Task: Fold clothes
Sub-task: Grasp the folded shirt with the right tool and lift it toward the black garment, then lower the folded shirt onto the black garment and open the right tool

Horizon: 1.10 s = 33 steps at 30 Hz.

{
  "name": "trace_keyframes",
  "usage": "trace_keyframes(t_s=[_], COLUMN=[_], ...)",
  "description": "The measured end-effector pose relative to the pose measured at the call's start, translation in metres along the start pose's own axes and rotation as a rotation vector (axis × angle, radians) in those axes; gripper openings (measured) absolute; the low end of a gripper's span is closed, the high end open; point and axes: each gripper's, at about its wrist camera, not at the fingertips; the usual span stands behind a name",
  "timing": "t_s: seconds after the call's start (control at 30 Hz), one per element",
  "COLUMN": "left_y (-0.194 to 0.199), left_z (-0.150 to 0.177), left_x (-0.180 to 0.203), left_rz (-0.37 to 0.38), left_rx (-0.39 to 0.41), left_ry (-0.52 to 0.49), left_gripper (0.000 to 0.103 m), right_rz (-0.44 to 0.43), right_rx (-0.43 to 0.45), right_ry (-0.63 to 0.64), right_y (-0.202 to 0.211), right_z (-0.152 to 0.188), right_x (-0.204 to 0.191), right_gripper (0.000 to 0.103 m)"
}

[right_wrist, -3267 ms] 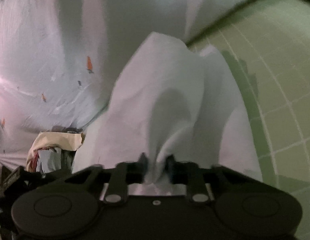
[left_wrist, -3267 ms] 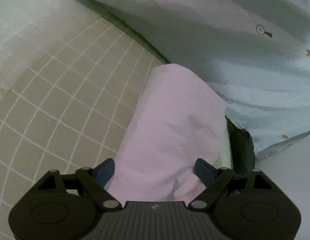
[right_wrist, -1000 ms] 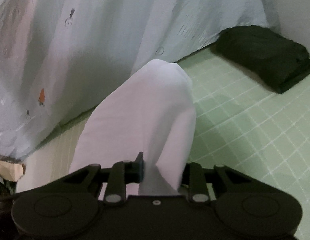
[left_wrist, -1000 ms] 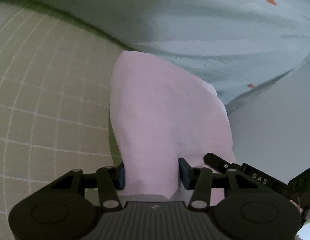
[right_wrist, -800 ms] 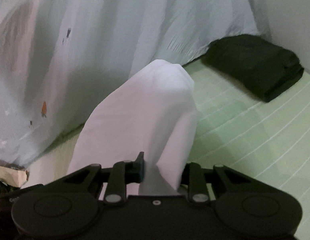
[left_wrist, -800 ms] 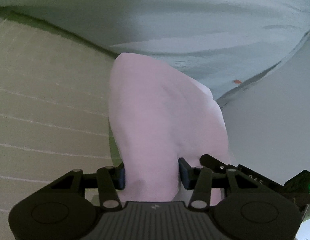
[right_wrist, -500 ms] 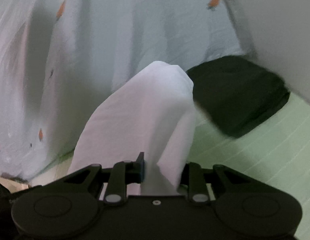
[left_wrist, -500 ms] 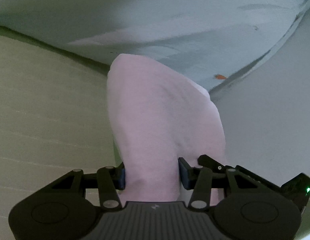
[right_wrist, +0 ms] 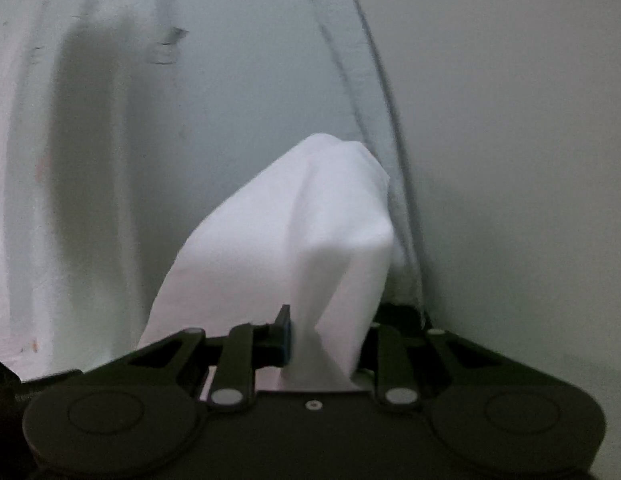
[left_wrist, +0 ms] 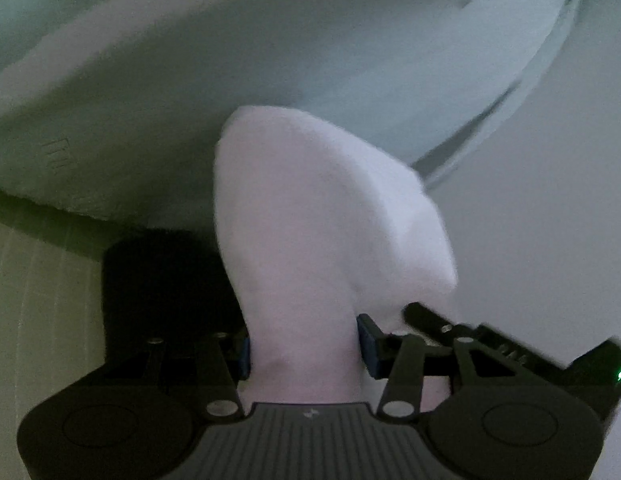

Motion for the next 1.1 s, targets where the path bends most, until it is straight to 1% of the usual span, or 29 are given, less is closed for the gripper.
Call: trace_keyframes(t_s=[0.03, 0.07, 0.1, 0.13, 0.17, 0.2, 0.23, 0.27, 0.3, 0.33, 0.4, 0.47, 0.57, 0.6, 0.63, 0.67, 0.7, 0.73, 0.77, 0.83, 0.9, 1.0, 1.1], left_y=[-0.013, -0.028, -0.036, -0.044, -0.038, -0.026, -0.014, -0.004, 0.006, 0.016, 0.033, 0.048, 0.062, 0.069, 0.077, 0.085, 0.088, 0.096, 0.105, 0.117, 0.133, 0.153, 0.172], left_z=[-0.001, 0.000, 0.002, 0.004, 0.009, 0.016, 0.022, 0.026, 0.029, 0.031, 0.038, 0.045, 0.049, 0.055, 0.062, 0.069, 0.075, 0.082, 0.090, 0.102, 0.114, 0.128, 0.140], left_x=[-0.006, -0.011, -0.017, -0.024, -0.031, -0.033, -0.035, -0.033, -0.030, -0.028, -0.024, -0.019, -0.011, -0.006, 0.000, 0.005, 0.011, 0.016, 0.022, 0.031, 0.040, 0.058, 0.071], left_rz=[-0.061, -0.147, -0.217, -0.286, -0.287, -0.282, -0.277, -0.310, -0.344, -0.379, -0.407, -0.404, -0.366, -0.363, -0.361, -0.359, -0.351, -0.341, -0.331, -0.309, -0.289, -0.298, -0.309], left_rx=[-0.023, -0.066, -0.104, -0.142, -0.136, -0.119, -0.102, -0.089, -0.077, -0.065, -0.061, -0.050, -0.032, -0.021, -0.009, 0.003, 0.013, 0.029, 0.048, 0.088, 0.113, 0.121, 0.122], left_ry=[0.008, 0.013, 0.018, 0.023, 0.021, 0.018, 0.016, -0.012, -0.041, -0.070, -0.117, -0.126, -0.138, -0.149, -0.161, -0.173, -0.185, -0.198, -0.208, -0.230, -0.260, -0.312, -0.367], left_gripper=[0.060, 0.058, 0.058, 0.058, 0.058, 0.059, 0.059, 0.059, 0.060, 0.060, 0.062, 0.064, 0.067, 0.068, 0.073, 0.077, 0.079, 0.085, 0.094, 0.103, 0.103, 0.103, 0.103], right_rz=[0.019, 0.038, 0.068, 0.099, 0.148, 0.200, 0.208, 0.210, 0.211, 0.216, 0.223, 0.255, 0.328, 0.332, 0.333, 0.311, 0.291, 0.273, 0.269, 0.264, 0.269, 0.269, 0.262], right_rx=[-0.039, -0.079, -0.144, -0.212, -0.254, -0.293, -0.274, -0.247, -0.239, -0.234, -0.223, -0.215, -0.200, -0.193, -0.186, -0.182, -0.179, -0.177, -0.166, -0.142, -0.112, -0.055, -0.002], right_ry=[0.000, 0.000, 0.031, 0.066, 0.104, 0.142, 0.177, 0.211, 0.221, 0.217, 0.207, 0.213, 0.247, 0.239, 0.229, 0.204, 0.182, 0.160, 0.154, 0.146, 0.160, 0.167, 0.138], right_y=[-0.022, -0.044, -0.069, -0.093, -0.108, -0.121, -0.119, -0.115, -0.111, -0.106, -0.096, -0.087, -0.068, -0.059, -0.049, -0.039, -0.026, -0.013, -0.001, 0.023, 0.041, 0.065, 0.090], right_z=[-0.005, -0.011, -0.008, -0.003, 0.004, 0.012, 0.018, 0.024, 0.028, 0.032, 0.041, 0.053, 0.070, 0.075, 0.079, 0.082, 0.088, 0.095, 0.101, 0.115, 0.127, 0.144, 0.160], right_x=[0.010, 0.019, 0.025, 0.030, 0.029, 0.028, 0.024, 0.020, 0.017, 0.014, 0.008, 0.002, -0.008, -0.011, -0.014, -0.017, -0.020, -0.023, -0.028, -0.039, -0.053, -0.075, -0.097], right_gripper=[0.035, 0.040, 0.048, 0.049, 0.049, 0.055, 0.064, 0.067, 0.072, 0.075, 0.077, 0.078, 0.079, 0.081, 0.081, 0.082, 0.083, 0.086, 0.088, 0.097, 0.099, 0.102, 0.103])
Point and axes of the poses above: each gripper's, at about its wrist camera, not at the fingertips, and y roughly against the way its jaws point, x to its right, z to its underside, and after that the axes turned 15 degrees about -x, right-handed
